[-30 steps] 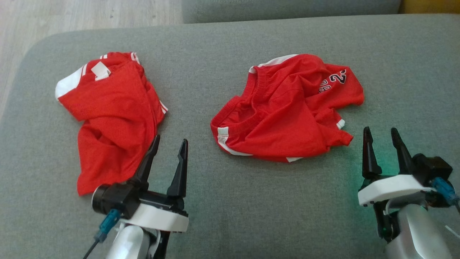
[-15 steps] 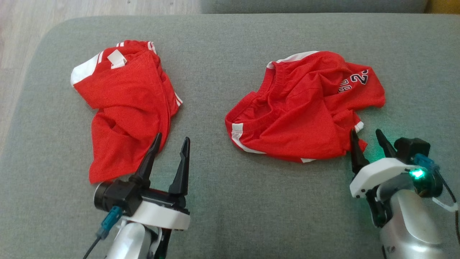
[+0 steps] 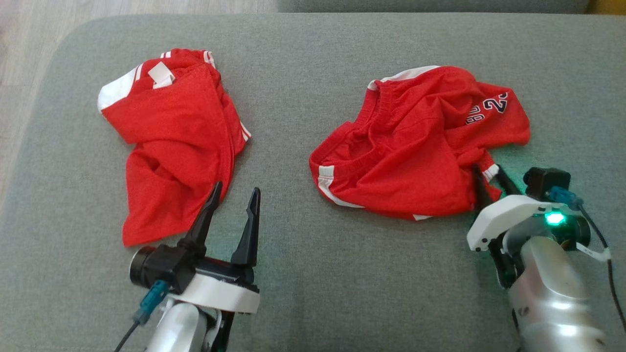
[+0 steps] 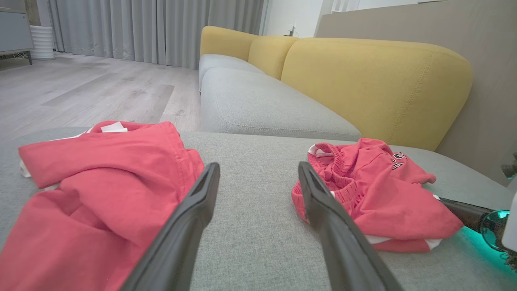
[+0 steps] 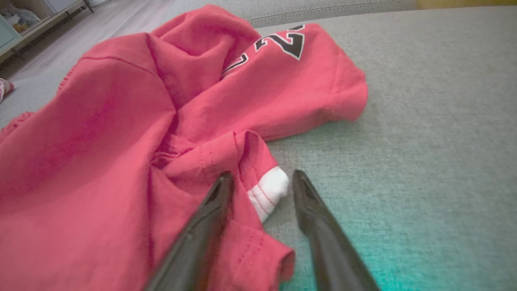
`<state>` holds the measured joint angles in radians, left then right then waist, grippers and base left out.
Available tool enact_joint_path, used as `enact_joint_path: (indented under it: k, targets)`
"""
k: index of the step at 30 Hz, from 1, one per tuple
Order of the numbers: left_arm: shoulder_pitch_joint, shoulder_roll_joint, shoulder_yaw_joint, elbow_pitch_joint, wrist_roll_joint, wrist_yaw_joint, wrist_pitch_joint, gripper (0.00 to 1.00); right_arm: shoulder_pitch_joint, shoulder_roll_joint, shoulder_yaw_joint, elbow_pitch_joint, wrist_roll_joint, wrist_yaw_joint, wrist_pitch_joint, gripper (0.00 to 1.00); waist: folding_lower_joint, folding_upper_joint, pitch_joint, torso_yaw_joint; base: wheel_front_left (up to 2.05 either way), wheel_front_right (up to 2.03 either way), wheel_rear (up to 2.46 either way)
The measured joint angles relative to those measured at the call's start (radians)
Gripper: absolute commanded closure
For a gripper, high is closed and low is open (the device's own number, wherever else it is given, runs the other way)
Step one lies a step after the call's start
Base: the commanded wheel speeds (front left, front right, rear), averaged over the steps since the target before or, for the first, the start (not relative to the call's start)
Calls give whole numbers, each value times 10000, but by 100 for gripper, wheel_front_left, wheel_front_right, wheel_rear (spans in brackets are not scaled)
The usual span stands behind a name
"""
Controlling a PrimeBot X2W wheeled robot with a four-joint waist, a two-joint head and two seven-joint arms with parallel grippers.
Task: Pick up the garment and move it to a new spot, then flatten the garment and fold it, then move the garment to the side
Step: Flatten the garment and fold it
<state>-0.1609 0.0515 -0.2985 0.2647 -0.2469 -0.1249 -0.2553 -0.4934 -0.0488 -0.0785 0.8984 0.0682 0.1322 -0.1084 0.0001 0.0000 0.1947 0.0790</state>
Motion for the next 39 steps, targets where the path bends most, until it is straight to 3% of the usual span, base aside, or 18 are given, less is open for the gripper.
enact_joint_path:
  k: [16, 24, 25, 26, 31, 39]
  targets:
    - [150, 0, 138, 79, -2, 0, 0, 0, 593, 10, -3074, 230, -174, 0, -892, 100, -2, 0, -862, -615, 0, 0, 0]
    - [457, 0, 142, 27, -4, 0, 0, 0, 1456, 17, -5267, -593, -1455, 0, 314, 100, -3, 0, -1192, -995, 0, 0, 0]
    - [457, 0, 140, 21, -6, 0, 0, 0, 1570, 38, -5394, -688, -1597, 0, 456, 69, -2, 0, -1207, -1009, 0, 0, 0]
    - [457, 0, 136, 21, -15, 0, 0, 0, 1682, 46, -5382, -823, -1764, 0, 477, 0, -2, 0, -1212, -1011, 0, 0, 0]
    - [457, -2, 84, -21, -119, 2, 0, 0, 1741, 40, -4602, -1664, -1691, 0, -148, 0, -1, 0, -1223, -953, 0, 0, 0]
    - [458, 0, 8, -33, -192, 4, 0, 0, 1987, 36, -855, -3568, 192, 0, -1139, 0, -1, 0, -1206, -722, 0, 0, 0]
